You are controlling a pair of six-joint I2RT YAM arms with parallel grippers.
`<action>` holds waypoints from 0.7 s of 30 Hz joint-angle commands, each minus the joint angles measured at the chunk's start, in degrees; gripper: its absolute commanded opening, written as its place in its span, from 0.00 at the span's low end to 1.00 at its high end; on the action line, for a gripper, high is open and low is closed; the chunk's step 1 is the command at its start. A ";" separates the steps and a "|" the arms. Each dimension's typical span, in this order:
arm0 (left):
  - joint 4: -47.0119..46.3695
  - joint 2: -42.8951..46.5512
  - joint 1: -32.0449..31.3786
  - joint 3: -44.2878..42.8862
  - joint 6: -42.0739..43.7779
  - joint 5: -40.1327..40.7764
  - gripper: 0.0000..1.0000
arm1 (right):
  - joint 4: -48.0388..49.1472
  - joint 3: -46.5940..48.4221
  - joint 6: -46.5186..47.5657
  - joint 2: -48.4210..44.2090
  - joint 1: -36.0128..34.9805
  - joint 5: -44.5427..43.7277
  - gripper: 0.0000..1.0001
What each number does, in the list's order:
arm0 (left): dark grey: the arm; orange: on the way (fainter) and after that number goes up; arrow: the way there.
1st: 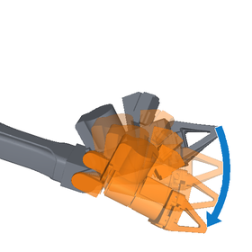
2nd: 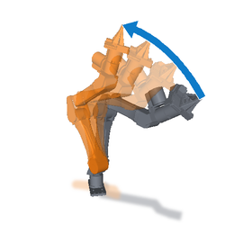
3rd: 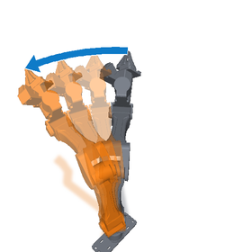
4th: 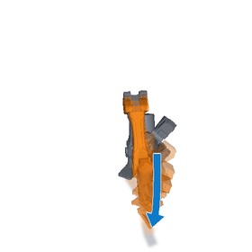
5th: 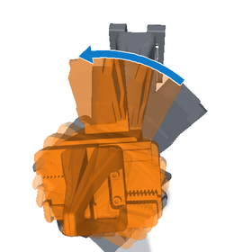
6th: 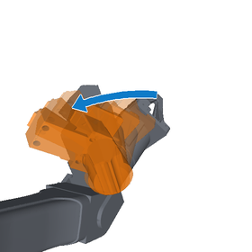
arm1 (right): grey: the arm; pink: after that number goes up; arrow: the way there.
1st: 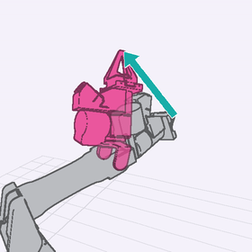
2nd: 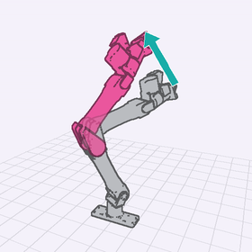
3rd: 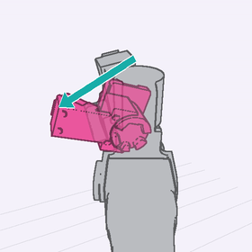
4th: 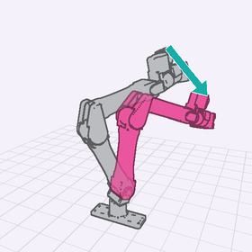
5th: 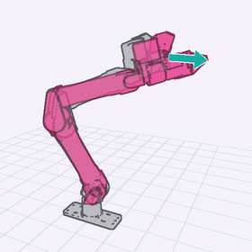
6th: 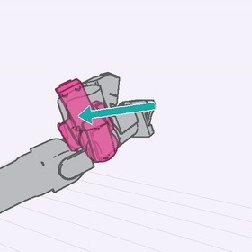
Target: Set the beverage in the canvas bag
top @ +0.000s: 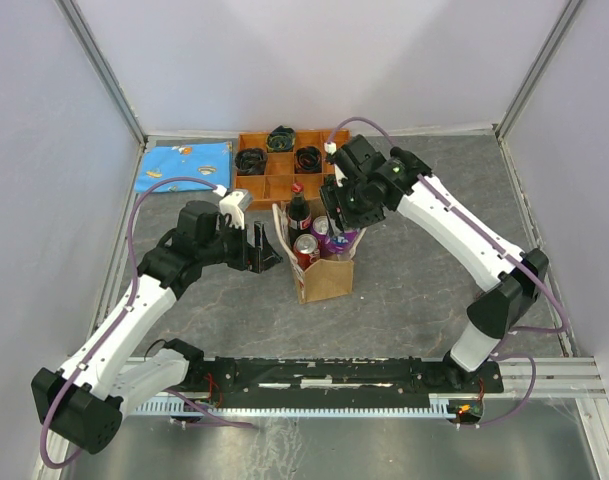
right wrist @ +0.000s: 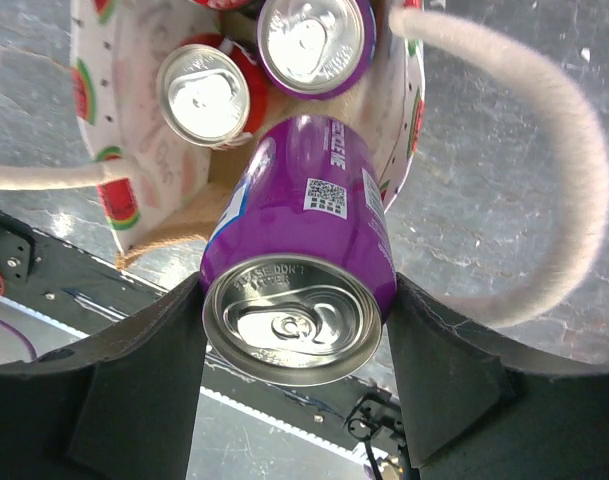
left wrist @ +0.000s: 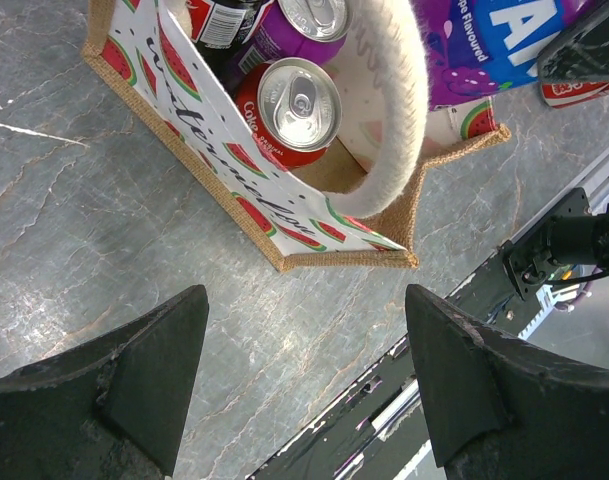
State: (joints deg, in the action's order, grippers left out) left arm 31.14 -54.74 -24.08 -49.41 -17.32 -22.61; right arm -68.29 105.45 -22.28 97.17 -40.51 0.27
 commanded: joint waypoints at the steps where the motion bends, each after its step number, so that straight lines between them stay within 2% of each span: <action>1: -2.63 -0.36 0.39 -0.14 1.24 -0.79 0.85 | 4.94 -2.38 -0.70 -5.00 -0.80 -2.21 0.00; 21: -2.23 0.66 0.35 0.45 1.41 -0.58 0.85 | 8.46 -6.72 0.99 3.29 -2.86 -3.87 0.00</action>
State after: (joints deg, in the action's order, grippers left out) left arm 31.11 -55.11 -24.08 -49.25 -17.32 -22.63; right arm -63.86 98.76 -22.02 100.71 -42.87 -2.20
